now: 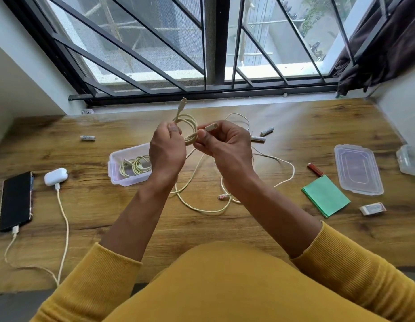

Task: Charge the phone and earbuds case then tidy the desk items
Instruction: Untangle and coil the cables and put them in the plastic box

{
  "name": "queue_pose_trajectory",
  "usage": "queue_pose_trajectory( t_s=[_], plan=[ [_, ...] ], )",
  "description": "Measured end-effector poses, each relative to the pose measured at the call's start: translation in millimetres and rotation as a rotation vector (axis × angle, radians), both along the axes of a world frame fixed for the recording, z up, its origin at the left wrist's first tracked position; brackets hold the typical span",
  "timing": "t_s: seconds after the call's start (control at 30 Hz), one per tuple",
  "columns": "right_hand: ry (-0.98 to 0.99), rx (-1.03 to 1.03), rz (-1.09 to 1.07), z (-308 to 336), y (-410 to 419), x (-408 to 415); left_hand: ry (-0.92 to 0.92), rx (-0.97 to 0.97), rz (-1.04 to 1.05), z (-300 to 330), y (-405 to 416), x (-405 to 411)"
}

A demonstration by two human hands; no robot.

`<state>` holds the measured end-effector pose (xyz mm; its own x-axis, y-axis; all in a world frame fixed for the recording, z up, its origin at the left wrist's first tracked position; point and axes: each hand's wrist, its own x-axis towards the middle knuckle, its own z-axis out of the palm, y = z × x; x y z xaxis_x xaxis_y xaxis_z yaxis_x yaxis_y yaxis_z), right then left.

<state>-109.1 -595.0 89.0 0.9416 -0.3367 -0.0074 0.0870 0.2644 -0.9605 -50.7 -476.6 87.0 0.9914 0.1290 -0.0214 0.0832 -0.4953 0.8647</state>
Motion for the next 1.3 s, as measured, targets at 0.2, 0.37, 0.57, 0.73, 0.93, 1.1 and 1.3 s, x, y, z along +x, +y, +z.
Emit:
queue_pose_trajectory(
  t_s=[0.2, 0.37, 0.57, 0.73, 0.93, 1.1, 1.3],
  plan=[
    [0.022, 0.103, 0.023, 11, -6, 8, -0.102, -0.297, -0.014, 7, -7, -4],
    [0.131, 0.252, 0.044, 20, -15, 16, -0.242, -0.311, -0.246, 2, -1, -9],
    [0.23, 0.361, -0.001, 11, -21, 16, -0.268, -0.312, -0.41, -5, 7, -16],
    [0.202, 0.102, 0.078, 16, -26, 12, -0.307, -0.263, -0.465, -3, 11, -16],
    [0.172, 0.026, 0.198, 22, -37, 12, -0.327, -0.222, -0.413, 2, 12, -12],
    [0.113, 0.041, 0.227, 23, -40, 10, -0.343, -0.044, -0.278, 2, 11, -11],
    [0.062, -0.071, 0.175, 23, -32, 7, -0.3, 0.123, -0.183, 8, 6, -16]
  ],
)
